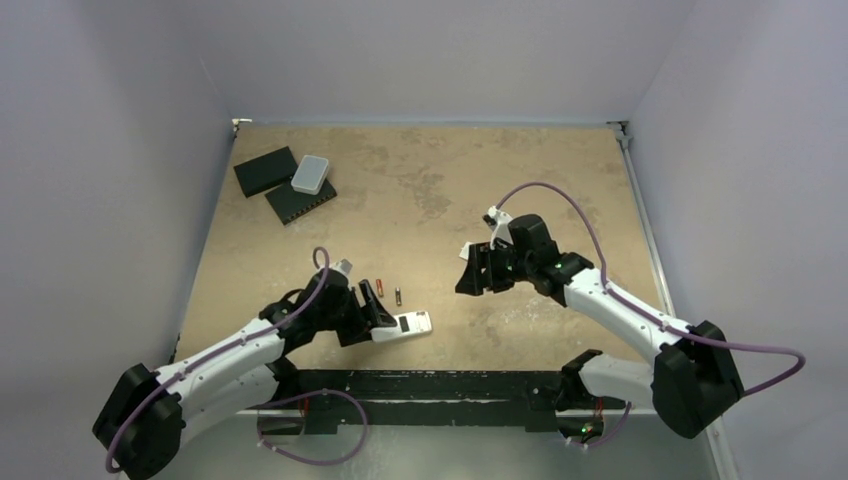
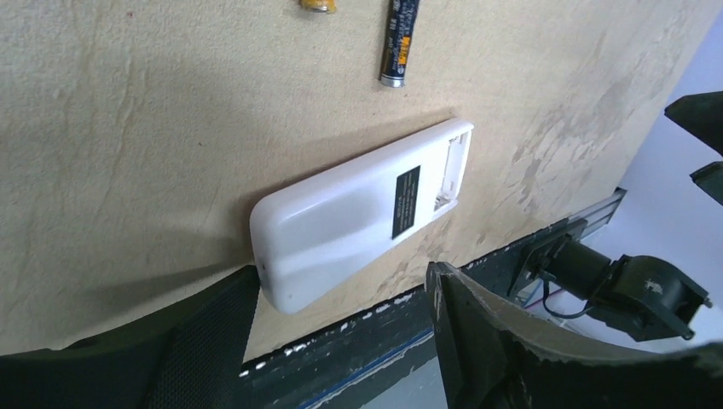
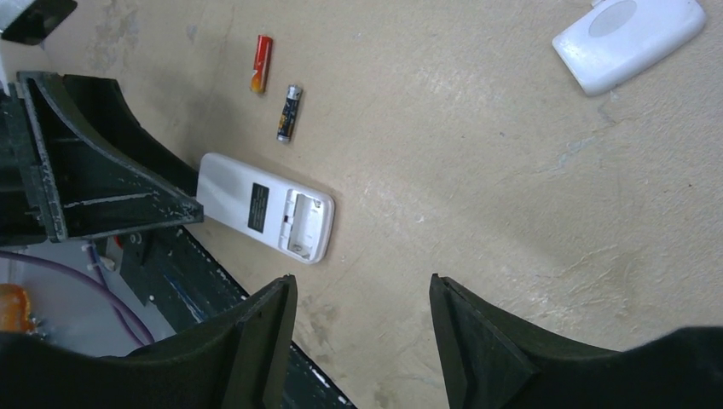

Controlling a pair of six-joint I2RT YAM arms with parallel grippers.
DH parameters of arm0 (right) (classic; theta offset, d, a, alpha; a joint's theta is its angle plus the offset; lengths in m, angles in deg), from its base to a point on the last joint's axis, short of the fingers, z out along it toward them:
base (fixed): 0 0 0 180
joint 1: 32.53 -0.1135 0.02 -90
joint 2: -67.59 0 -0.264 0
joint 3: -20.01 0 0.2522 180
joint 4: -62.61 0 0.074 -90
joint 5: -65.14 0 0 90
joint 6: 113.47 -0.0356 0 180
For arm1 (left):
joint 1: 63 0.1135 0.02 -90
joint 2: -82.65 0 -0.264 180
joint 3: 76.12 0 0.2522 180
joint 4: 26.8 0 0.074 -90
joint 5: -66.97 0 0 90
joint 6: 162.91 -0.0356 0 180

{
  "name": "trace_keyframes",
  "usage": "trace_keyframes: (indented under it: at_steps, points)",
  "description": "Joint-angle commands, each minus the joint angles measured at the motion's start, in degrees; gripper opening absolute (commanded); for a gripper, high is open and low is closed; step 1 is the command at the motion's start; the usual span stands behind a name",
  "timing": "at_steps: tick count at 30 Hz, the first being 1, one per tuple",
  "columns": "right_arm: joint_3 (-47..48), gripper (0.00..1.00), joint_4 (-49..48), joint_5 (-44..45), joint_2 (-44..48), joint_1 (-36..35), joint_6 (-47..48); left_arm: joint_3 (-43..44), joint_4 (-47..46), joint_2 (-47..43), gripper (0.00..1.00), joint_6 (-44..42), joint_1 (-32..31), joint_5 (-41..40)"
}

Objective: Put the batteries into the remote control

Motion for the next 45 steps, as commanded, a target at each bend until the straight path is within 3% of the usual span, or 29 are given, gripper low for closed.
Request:
trace_keyframes:
  at_steps: [1, 9, 14, 17, 19, 25, 28, 29, 38, 45]
  points:
    - [1.73, 0.66, -0.01, -0.08, 0.06, -1.41, 0.68, 7.02, 10.21, -1.92, 0.73, -5.48, -0.35, -2.34]
    - [1.40, 0.67, -0.71, 1.79, -1.32, -7.00, -1.37, 15.47, 17.65, -1.90, 0.73, -10.60, -0.35, -6.92]
    - [0.27, 0.61, -1.64, 2.20, -0.30, -9.07, -3.55, 17.36, 15.75, 1.33, 0.64, -14.57, -0.35, -7.98]
    - [-0.83, 0.49, -2.93, 1.87, 0.12, -10.42, -4.87, 16.73, 11.50, 2.67, 0.56, -16.50, -0.35, -7.70]
    - [-1.44, 0.33, -3.36, 1.84, -0.04, -10.81, -5.48, 16.29, 9.23, 3.91, 0.48, -17.64, -0.42, -7.51]
    - [-4.24, 0.00, -7.06, 0.45, -1.26, -12.65, -8.19, 14.46, 4.48, 8.36, 0.21, -19.76, -0.33, -6.94]
    - [-5.64, 0.00, -10.29, -0.18, -2.45, -14.30, -10.08, 13.27, 2.32, 9.90, 0.01, -20.62, -0.31, -7.31]
    - [-5.98, 0.00, -11.35, -0.25, -2.96, -14.88, -10.61, 13.05, 2.01, 10.34, 0.00, -20.73, -0.29, -7.77]
    - [-7.51, 0.00, -21.03, -1.54, -11.20, -20.59, -15.61, 9.93, -0.08, 13.01, 0.00, -21.79, -0.28, -9.47]
    - [-7.48, 0.00, -23.33, 0.83, -15.08, -22.75, -16.99, 6.69, -4.00, 16.66, 0.00, -21.75, -0.35, -9.47]
